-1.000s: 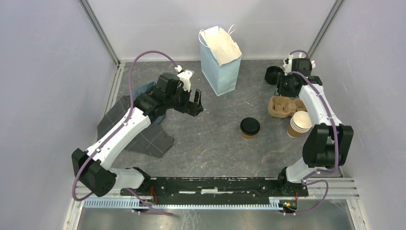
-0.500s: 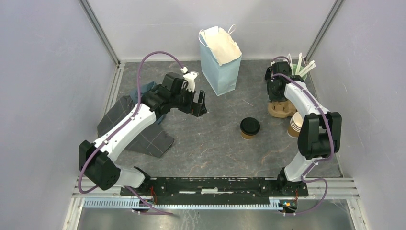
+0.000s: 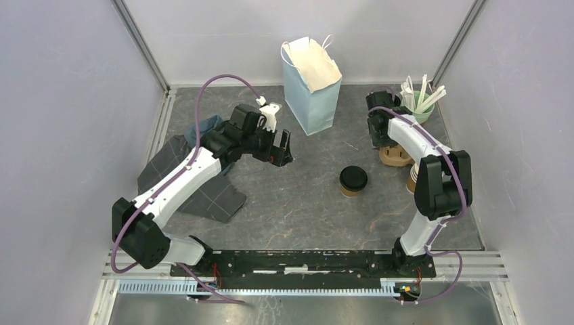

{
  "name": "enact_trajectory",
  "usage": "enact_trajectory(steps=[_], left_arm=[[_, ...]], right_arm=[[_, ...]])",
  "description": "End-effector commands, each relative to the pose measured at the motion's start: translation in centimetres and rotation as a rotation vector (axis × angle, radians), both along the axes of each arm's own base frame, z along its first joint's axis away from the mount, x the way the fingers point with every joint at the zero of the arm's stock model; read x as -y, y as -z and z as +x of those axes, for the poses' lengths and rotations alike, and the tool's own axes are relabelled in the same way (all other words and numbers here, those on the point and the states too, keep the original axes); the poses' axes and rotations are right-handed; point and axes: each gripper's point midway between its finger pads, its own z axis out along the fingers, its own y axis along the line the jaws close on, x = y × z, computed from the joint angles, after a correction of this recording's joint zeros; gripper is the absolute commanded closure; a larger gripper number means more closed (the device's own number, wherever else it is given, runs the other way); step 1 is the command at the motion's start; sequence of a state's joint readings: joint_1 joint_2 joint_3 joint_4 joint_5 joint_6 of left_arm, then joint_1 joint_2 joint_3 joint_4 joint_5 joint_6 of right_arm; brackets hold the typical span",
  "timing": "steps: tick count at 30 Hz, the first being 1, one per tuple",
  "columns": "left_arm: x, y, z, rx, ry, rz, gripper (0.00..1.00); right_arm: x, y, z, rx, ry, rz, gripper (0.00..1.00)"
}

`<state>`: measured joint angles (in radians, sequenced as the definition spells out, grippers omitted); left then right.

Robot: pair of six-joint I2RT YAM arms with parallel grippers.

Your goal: Pack the takeout coffee

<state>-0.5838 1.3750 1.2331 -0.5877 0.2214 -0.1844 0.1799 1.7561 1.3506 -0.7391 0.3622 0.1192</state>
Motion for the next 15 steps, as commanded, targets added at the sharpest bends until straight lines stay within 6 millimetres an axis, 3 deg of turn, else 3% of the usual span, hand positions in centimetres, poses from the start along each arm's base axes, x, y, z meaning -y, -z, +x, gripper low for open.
enact_trajectory(steps=[1,6,15], left_arm=[[0.1,-1.2,0.3,0.060,0.029,-0.019,0.00],[0.0,-1.0,0.3,0.060,0.028,-0.017,0.00],[0.0,-0.8,0.3,0.059,0.033,-0.013,0.00]], right_arm=[[1.1,-1.5,0.6,0.024,0.062,-0.107,0.58],[1.4,-2.3,0.8,0.038,0.066,-0.184,0.64],[1.1,-3.1,1.0,0.027,0.068,-0.331,0.65]])
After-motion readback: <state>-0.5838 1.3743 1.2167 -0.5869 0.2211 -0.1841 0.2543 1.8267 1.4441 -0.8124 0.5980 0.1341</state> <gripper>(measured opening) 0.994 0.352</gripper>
